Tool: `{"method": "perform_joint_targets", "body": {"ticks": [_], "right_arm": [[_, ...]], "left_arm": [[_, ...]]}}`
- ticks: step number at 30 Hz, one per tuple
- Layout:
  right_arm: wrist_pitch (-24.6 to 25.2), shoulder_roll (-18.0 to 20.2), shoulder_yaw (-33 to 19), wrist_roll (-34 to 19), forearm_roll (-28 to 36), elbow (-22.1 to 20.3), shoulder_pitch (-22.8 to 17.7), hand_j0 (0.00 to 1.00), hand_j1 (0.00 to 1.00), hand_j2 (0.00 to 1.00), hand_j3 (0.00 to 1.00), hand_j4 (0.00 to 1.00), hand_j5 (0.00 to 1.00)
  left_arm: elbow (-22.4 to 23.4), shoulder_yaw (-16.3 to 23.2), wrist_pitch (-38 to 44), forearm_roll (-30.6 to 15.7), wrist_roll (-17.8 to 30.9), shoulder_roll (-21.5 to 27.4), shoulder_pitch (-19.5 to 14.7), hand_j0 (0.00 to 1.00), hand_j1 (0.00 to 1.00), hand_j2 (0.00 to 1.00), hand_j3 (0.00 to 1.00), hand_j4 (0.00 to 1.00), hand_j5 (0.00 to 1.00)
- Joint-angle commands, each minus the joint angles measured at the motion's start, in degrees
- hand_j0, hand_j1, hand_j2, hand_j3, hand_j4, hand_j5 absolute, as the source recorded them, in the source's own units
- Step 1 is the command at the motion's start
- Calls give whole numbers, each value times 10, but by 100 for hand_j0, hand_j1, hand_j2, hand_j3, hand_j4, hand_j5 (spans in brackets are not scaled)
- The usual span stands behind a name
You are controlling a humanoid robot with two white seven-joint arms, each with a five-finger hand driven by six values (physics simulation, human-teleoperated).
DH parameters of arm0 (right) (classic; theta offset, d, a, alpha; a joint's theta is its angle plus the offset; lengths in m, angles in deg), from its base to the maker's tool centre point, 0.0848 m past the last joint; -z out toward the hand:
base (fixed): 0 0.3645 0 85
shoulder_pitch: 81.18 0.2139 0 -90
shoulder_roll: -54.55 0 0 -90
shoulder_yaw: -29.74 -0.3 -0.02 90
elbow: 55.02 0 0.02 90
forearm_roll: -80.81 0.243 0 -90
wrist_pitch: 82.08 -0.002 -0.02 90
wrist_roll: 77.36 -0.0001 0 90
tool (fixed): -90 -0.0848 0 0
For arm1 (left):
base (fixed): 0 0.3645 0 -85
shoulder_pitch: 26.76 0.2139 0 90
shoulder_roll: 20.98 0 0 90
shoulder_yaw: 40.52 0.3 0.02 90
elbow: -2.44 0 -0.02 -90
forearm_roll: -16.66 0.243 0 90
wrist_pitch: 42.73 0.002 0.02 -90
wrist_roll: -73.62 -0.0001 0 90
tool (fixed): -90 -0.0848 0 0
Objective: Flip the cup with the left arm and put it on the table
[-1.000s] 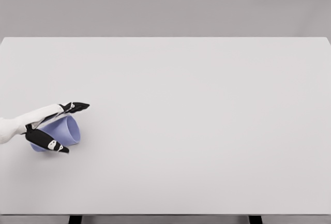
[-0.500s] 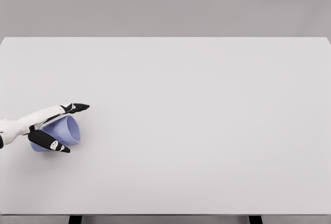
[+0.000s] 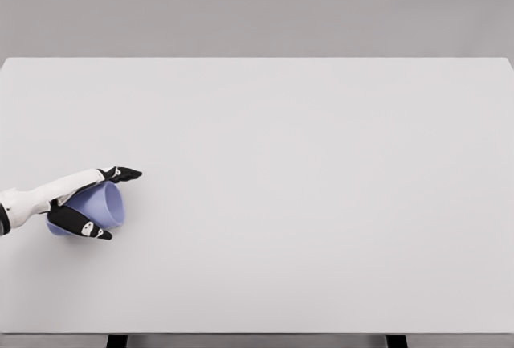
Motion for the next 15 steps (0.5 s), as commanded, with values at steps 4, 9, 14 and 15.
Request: {"method": "perform_joint_targets", "body": {"ticks": [4, 9, 14, 15], "right_arm": [[0, 0, 0, 0, 0, 0, 0, 100, 100, 100, 100, 100, 100], [0, 0, 0, 0, 0, 0, 0, 100, 100, 100, 100, 100, 100], [0, 0, 0, 0, 0, 0, 0, 100, 100, 100, 100, 100, 100], [0, 0, 0, 0, 0, 0, 0, 100, 100, 100, 100, 100, 100]], "left_arm": [[0, 8, -14, 8, -4, -4, 0, 65, 65, 65, 65, 65, 65], [3, 9, -14, 7, -5, -4, 0, 47, 47, 47, 47, 47, 47], [3, 9, -15, 2, -12, -3, -5, 48, 48, 48, 48, 48, 48], [3, 8, -15, 2, -12, -3, -9, 48, 48, 48, 48, 48, 48]]}}
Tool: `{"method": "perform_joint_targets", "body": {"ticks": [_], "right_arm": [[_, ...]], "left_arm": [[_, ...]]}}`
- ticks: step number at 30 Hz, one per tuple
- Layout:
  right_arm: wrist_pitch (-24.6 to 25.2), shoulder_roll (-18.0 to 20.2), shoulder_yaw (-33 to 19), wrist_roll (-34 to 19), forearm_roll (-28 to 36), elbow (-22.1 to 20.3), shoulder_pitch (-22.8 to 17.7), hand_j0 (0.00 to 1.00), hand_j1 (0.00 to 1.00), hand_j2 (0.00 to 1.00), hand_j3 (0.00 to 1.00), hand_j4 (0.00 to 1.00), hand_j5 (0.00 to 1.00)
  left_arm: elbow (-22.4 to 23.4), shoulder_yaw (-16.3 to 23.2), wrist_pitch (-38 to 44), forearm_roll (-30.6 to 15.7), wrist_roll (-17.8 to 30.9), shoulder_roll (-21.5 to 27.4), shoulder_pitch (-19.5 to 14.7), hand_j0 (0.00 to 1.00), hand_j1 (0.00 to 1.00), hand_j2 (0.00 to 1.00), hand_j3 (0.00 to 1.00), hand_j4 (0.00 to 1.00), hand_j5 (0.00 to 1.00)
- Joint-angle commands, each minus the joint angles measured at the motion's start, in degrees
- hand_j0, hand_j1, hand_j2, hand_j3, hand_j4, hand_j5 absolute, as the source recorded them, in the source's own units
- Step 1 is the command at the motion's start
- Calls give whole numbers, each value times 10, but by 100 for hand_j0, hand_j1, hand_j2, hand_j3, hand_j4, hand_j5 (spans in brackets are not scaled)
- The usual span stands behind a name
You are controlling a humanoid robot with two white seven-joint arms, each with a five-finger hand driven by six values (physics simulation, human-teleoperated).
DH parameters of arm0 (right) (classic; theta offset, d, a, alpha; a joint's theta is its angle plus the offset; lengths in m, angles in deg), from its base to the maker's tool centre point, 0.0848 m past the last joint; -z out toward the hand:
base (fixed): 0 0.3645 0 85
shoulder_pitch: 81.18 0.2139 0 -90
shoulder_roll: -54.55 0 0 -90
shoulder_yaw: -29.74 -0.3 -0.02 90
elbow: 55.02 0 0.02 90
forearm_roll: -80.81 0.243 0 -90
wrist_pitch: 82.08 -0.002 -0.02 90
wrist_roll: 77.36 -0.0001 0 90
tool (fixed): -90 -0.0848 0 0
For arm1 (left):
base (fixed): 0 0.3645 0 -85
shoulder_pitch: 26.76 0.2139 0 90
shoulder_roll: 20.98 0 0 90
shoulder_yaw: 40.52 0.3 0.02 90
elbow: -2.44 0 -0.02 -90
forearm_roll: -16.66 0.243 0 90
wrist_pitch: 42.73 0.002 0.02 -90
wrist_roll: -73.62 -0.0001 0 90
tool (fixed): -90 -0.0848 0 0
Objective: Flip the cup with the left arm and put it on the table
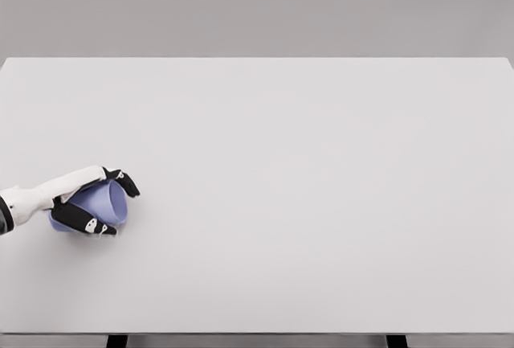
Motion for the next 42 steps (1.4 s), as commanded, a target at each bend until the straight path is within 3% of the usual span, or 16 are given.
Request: {"method": "perform_joint_targets", "body": {"ticks": [1, 8, 13, 17, 19, 21, 23, 28, 35, 39, 42], "right_arm": [[0, 0, 0, 0, 0, 0, 0, 100, 100, 100, 100, 100, 100], [0, 0, 0, 0, 0, 0, 0, 100, 100, 100, 100, 100, 100], [0, 0, 0, 0, 0, 0, 0, 100, 100, 100, 100, 100, 100], [0, 0, 0, 0, 0, 0, 0, 100, 100, 100, 100, 100, 100], [0, 0, 0, 0, 0, 0, 0, 100, 100, 100, 100, 100, 100], [0, 0, 0, 0, 0, 0, 0, 100, 100, 100, 100, 100, 100], [0, 0, 0, 0, 0, 0, 0, 100, 100, 100, 100, 100, 100], [0, 0, 0, -1, 0, 0, 0, 100, 100, 100, 100, 100, 100], [0, 0, 0, 0, 0, 0, 0, 100, 100, 100, 100, 100, 100], [0, 0, 0, 0, 0, 0, 0, 100, 100, 100, 100, 100, 100], [0, 0, 0, 0, 0, 0, 0, 100, 100, 100, 100, 100, 100]], "left_arm": [[1, 1, -3, -1, -3, 1, -1, 48, 48, 48, 48, 48, 48], [13, 0, -104, -118, 6, 10, -4, 51, 51, 51, 51, 51, 51], [33, -1, -170, -223, 76, 23, -6, 51, 51, 51, 51, 51, 51], [64, 1, -239, -298, 76, 20, -11, 53, 53, 53, 53, 53, 53], [84, 2, -244, -349, 76, 1, -29, 53, 53, 53, 53, 53, 53], [128, 16, -240, -394, 76, -58, -74, 53, 53, 53, 53, 53, 53], [177, 54, -239, -425, 76, -113, -125, 54, 54, 54, 54, 54, 54], [237, 81, -238, -429, 76, -217, -167, 55, 55, 55, 55, 55, 55], [241, 81, -245, -424, 76, -288, -171, 58, 58, 58, 58, 58, 58], [266, 81, -258, -393, 76, -333, -170, 60, 60, 60, 60, 60, 60], [266, 81, -271, -390, 76, -343, -163, 63, 63, 63, 63, 63, 63]]}}
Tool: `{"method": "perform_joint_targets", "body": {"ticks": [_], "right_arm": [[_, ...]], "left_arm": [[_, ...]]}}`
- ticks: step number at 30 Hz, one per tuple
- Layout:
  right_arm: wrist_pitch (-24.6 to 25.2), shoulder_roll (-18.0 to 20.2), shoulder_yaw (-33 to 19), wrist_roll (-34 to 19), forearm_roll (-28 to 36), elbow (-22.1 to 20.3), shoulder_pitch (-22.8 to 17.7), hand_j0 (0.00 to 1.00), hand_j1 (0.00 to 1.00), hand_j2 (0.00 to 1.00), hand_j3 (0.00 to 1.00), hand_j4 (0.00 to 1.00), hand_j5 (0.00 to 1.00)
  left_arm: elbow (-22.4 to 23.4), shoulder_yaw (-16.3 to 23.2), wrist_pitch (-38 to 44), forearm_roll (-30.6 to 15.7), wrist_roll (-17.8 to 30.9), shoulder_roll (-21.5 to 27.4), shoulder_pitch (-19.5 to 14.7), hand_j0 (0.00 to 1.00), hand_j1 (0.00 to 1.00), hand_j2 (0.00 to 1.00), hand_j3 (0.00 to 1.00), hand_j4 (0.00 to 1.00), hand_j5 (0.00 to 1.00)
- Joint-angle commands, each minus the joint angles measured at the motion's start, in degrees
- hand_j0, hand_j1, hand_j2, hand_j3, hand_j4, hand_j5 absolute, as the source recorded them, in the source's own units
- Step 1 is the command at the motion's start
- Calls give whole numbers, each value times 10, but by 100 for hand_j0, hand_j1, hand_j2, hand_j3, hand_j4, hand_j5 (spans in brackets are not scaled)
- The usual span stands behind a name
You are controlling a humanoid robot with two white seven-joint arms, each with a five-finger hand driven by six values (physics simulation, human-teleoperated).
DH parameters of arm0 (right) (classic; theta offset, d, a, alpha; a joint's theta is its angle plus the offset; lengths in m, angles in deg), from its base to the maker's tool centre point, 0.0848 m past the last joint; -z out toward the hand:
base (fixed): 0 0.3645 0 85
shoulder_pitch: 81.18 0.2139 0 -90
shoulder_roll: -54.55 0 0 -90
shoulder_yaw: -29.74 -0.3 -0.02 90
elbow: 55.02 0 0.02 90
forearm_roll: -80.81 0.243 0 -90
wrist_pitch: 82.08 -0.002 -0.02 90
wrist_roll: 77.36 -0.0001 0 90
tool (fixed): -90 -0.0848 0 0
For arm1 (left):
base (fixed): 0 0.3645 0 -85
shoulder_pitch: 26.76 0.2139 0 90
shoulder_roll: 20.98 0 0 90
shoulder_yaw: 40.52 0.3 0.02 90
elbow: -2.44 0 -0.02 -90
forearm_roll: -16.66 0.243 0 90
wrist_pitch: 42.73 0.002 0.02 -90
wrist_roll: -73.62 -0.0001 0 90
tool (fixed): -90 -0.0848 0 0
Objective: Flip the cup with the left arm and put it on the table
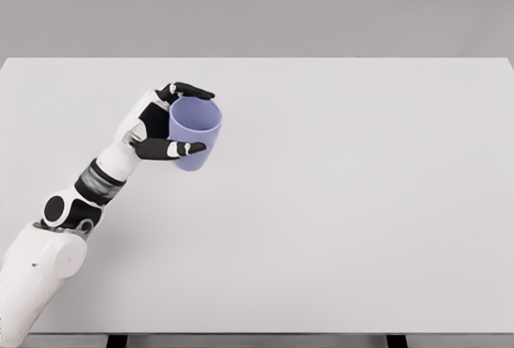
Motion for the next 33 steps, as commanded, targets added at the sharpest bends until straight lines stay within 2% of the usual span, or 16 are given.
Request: {"method": "perform_joint_targets", "body": {"ticks": [1, 3, 5, 9, 11, 13, 16, 33], "right_arm": [[0, 0, 0, 0, 0, 0, 0, 100, 100, 100, 100, 100, 100], [0, 0, 0, 0, 0, 0, 0, 100, 100, 100, 100, 100, 100], [0, 0, 0, 0, 0, 0, 0, 100, 100, 100, 100, 100, 100], [0, 0, 0, 0, 0, 0, 0, 100, 100, 100, 100, 100, 100], [0, 0, 0, 0, 0, 0, 0, 100, 100, 100, 100, 100, 100], [0, 0, 0, 0, 0, 0, 0, 100, 100, 100, 100, 100, 100], [0, 0, 0, 0, 0, 0, 0, 100, 100, 100, 100, 100, 100], [0, 0, 0, 0, 0, 0, 0, 100, 100, 100, 100, 100, 100]], "left_arm": [[7, 0, -17, 5, 3, -15, 0, 63, 63, 63, 63, 63, 63], [10, 1, -18, 31, 3, -22, 2, 68, 68, 68, 68, 68, 68], [11, 1, -16, 34, 3, -23, 4, 70, 70, 70, 70, 70, 70], [11, 3, -15, 35, 3, -24, 5, 90, 90, 90, 90, 90, 90], [11, 3, -15, 35, 3, -24, 4, 91, 91, 91, 91, 91, 91], [10, 3, -15, 35, 3, -24, 4, 97, 97, 97, 97, 97, 97], [10, 3, -15, 35, 3, -24, 4, 100, 100, 100, 100, 100, 100], [2, 4, -11, 33, 3, -22, 4, 100, 100, 100, 100, 100, 100]]}}
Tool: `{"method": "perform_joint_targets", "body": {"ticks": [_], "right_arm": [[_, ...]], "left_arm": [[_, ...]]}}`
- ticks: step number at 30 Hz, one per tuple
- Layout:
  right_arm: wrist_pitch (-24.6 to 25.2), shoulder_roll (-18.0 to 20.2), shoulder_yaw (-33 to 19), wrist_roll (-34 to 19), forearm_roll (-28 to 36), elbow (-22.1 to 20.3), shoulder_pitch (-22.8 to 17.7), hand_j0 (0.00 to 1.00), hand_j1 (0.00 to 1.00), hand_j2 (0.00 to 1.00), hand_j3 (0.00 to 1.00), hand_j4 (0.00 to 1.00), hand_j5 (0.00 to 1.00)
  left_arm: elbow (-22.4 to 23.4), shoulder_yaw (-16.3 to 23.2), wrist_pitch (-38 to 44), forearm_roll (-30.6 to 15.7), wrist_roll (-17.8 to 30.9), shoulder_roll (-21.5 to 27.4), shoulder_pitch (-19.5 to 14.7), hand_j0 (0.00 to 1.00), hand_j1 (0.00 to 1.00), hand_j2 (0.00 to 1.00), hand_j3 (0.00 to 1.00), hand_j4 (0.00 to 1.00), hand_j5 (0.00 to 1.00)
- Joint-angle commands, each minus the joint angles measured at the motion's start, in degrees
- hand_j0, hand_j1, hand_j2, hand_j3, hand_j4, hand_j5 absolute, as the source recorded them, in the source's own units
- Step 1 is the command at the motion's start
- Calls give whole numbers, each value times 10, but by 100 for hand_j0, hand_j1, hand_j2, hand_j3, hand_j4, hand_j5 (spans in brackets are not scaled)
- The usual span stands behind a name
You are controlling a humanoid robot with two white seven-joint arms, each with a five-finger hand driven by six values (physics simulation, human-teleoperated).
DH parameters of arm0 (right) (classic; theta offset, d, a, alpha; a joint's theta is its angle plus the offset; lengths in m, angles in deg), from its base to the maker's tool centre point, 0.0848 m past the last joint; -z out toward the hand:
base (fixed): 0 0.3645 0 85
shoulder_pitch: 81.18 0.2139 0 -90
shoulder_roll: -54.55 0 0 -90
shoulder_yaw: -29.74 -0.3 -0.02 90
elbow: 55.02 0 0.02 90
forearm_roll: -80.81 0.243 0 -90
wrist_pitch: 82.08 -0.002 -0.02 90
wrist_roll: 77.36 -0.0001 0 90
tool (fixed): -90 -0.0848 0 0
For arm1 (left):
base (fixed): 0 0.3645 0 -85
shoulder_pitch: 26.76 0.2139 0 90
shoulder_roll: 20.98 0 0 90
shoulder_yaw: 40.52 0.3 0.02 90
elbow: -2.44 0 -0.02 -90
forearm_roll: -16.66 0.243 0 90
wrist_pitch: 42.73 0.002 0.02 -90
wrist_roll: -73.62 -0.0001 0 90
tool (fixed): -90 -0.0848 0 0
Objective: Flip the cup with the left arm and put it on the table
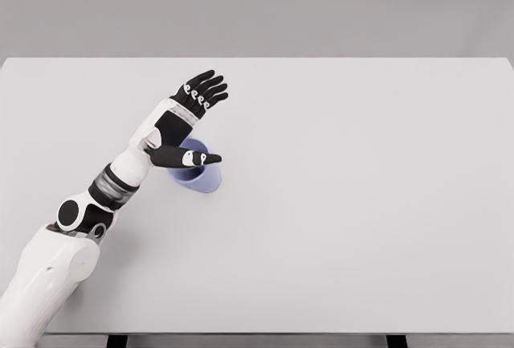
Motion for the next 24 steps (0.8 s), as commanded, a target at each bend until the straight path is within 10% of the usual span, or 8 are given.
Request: {"method": "perform_joint_targets", "body": {"ticks": [1, 9, 12, 19, 24], "right_arm": [[0, 0, 0, 0, 0, 0, 0, 100, 100, 100, 100, 100, 100], [0, 0, 0, 0, 0, 0, 0, 100, 100, 100, 100, 100, 100], [0, 0, 0, 0, 0, 0, 0, 100, 100, 100, 100, 100, 100], [0, 0, 0, 0, 0, 0, 0, 100, 100, 100, 100, 100, 100], [0, 0, 0, 0, 0, 0, 0, 100, 100, 100, 100, 100, 100]], "left_arm": [[-2, -1, 0, -5, 0, 2, -1, 100, 100, 100, 100, 100, 100], [-78, -6, -1, -6, 0, 92, -39, 100, 100, 100, 100, 100, 100], [-71, -6, 0, 8, 0, 221, -51, 100, 100, 100, 100, 100, 100], [-70, 11, -51, 547, 0, 331, -89, 100, 100, 100, 100, 100, 100], [-55, 12, -35, 582, 0, 330, -90, 100, 100, 100, 100, 100, 100]]}}
